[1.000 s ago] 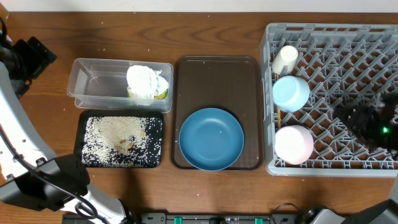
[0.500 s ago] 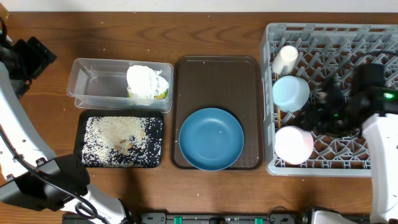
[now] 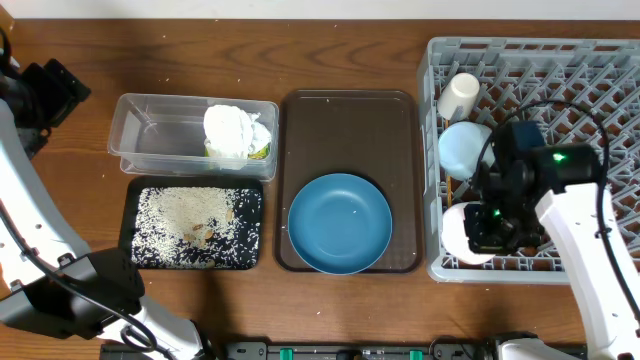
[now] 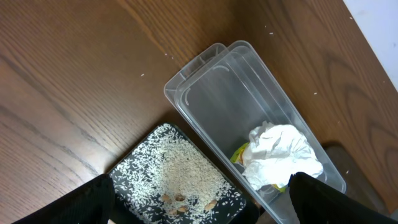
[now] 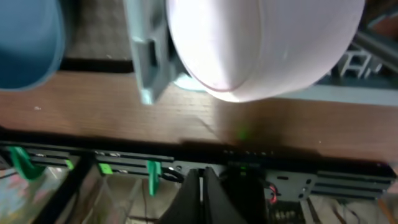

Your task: Sort waste into correct bins and load items into the dishwasher rack

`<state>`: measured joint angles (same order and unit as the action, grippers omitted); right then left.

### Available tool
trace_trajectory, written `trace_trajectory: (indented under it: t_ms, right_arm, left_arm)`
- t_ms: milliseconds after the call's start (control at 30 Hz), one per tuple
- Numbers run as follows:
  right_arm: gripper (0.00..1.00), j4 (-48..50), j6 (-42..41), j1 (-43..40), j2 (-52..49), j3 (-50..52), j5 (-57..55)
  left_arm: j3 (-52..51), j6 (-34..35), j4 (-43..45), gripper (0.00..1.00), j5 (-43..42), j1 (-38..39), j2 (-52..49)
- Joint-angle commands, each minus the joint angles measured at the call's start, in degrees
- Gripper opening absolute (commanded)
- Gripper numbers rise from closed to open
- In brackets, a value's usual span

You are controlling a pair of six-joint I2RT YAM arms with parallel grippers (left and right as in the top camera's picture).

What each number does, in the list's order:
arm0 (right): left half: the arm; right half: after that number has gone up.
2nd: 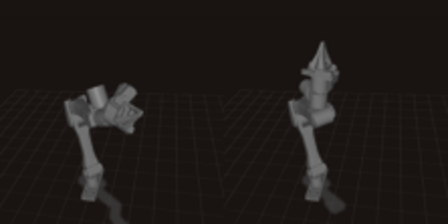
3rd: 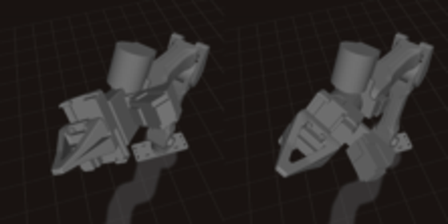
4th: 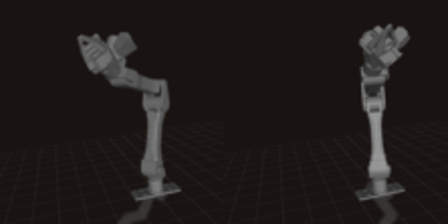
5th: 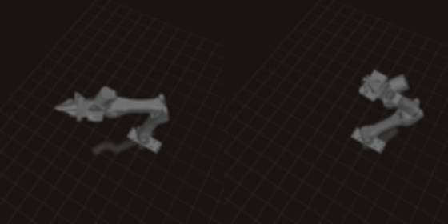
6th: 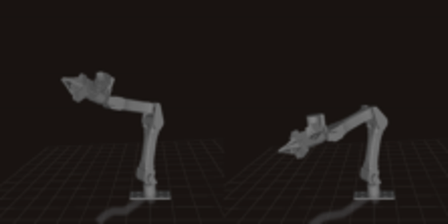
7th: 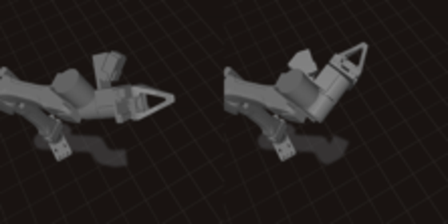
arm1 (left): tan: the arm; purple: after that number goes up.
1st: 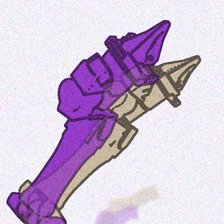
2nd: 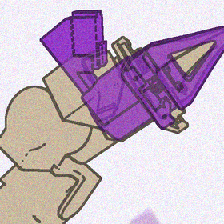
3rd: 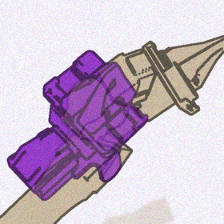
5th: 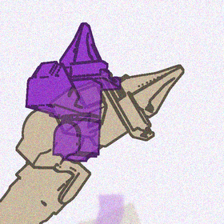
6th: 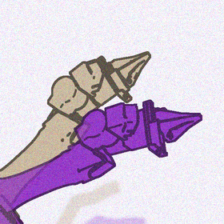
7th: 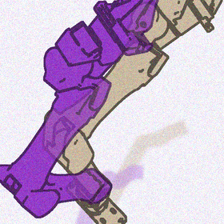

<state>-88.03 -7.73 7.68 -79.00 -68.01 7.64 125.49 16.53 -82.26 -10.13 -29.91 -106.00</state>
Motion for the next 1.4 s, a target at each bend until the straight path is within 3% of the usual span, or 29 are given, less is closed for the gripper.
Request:
trace_trajectory:
  t_ms: [0,233,533,667,933,1133,1367]
  right_arm:
    - [0.01,0.39,-2.84,0.85,0.28,2.71,-1.51]
    - [0.01,4.96,-10.71,0.74,0.28,9.25,-3.19]
    - [0.01,8.94,-16.79,-0.31,0.24,9.73,-11.43]
    - [0.02,10.23,-16.9,-1.03,0.24,9.73,-12.2]
    - [0.15,17.92,-16.55,-1.03,0.24,9.73,-12.55]
    - [0.16,22.97,-14.62,-1.03,0.24,9.09,-12.55]
    - [0.15,17.33,-10.91,-1.03,0.24,-0.72,-11.54]
  left_arm:
    - [0.31,0.09,-0.2,0.92,0.33,-0.28,-0.42]
    - [0.31,0.09,-0.2,0.92,0.33,-0.28,-0.42]
    - [0.31,0.09,-0.2,0.92,0.31,-0.28,-0.42]
    - [0.31,0.09,-0.17,0.92,0.33,-0.28,-0.42]
    - [0.31,0.09,-0.2,0.92,0.33,-0.28,-0.42]
    - [0.31,0.09,-0.2,0.92,0.33,-0.28,-0.42]
    - [0.31,0.09,-0.2,0.92,0.33,-0.28,-0.42]
